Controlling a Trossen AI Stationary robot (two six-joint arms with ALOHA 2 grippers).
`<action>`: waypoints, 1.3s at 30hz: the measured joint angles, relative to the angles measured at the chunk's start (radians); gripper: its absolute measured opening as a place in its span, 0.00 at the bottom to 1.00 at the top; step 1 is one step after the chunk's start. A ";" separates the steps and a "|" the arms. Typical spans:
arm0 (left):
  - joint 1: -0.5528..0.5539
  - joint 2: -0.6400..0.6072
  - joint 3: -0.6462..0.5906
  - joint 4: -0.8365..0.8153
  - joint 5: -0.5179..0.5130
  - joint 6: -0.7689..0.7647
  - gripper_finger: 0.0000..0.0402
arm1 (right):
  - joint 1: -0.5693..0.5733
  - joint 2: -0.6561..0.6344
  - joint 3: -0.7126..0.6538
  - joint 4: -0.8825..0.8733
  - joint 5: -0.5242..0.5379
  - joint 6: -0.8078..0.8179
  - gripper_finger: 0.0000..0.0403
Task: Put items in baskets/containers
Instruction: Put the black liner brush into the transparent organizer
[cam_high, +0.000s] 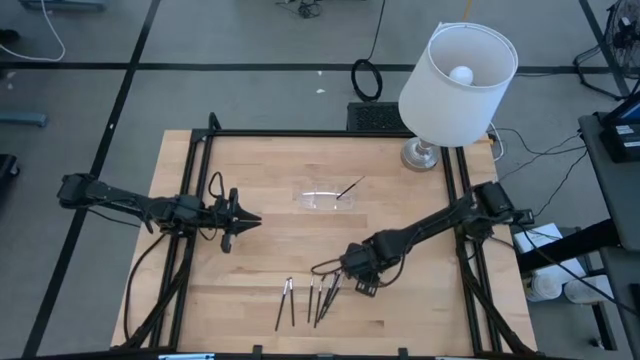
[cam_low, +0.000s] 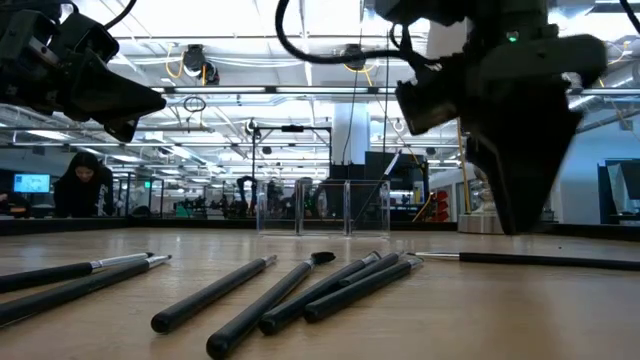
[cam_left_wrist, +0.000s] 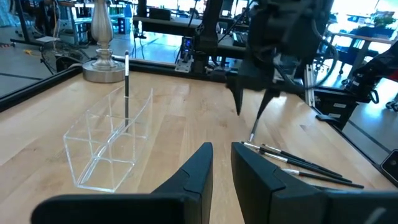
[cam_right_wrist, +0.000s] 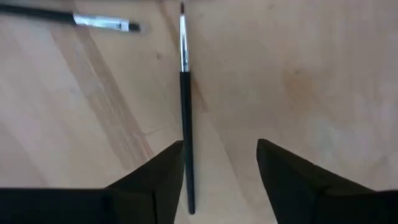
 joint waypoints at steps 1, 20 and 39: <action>0.000 0.000 0.000 0.000 0.000 0.000 0.16 | 0.005 0.018 0.000 0.016 -0.021 -0.001 0.45; 0.000 0.004 0.000 -0.021 -0.003 -0.005 0.16 | 0.016 0.239 0.012 -0.079 -0.053 -0.099 0.30; 0.000 0.005 0.000 -0.029 -0.001 -0.010 0.16 | 0.022 0.235 0.008 -0.051 -0.004 -0.066 0.20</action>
